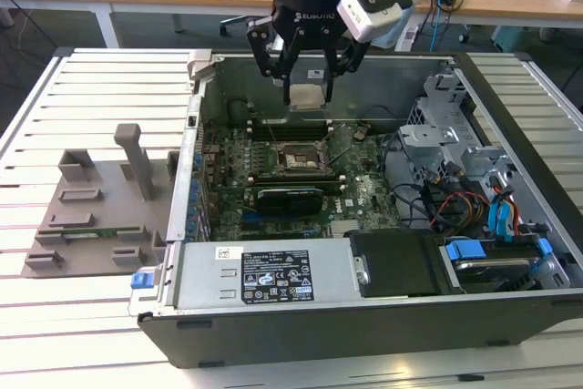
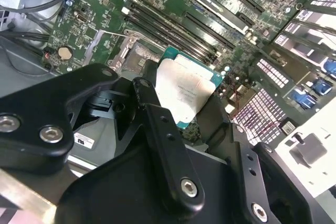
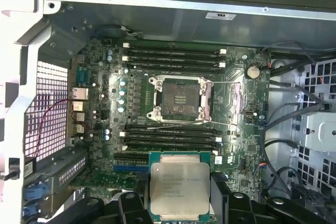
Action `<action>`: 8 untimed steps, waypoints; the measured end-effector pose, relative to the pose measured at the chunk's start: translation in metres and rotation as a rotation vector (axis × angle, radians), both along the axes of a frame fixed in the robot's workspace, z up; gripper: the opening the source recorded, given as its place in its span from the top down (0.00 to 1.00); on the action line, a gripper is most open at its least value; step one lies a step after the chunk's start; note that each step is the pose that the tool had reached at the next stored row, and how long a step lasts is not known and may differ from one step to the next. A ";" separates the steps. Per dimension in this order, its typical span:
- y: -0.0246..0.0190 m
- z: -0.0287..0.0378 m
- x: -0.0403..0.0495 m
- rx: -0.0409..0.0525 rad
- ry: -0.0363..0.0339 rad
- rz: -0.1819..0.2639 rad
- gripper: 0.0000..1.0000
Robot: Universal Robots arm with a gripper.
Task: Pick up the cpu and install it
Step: 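Pick up the cpu and move it towards the insertion slot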
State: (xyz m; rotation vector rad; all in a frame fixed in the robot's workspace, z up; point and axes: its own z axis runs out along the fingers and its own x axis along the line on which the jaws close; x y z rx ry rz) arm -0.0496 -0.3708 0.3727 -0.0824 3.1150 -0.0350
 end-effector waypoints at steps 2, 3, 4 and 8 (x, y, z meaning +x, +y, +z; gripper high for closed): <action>0.0004 -0.0011 0.0016 0.0000 0.0000 0.000 0.45; 0.0004 -0.0016 0.0022 0.0000 0.0000 0.000 0.45; 0.0007 -0.0024 0.0031 -0.0001 0.0000 0.000 0.45; 0.0009 -0.0043 0.0044 -0.0002 0.0001 0.000 0.45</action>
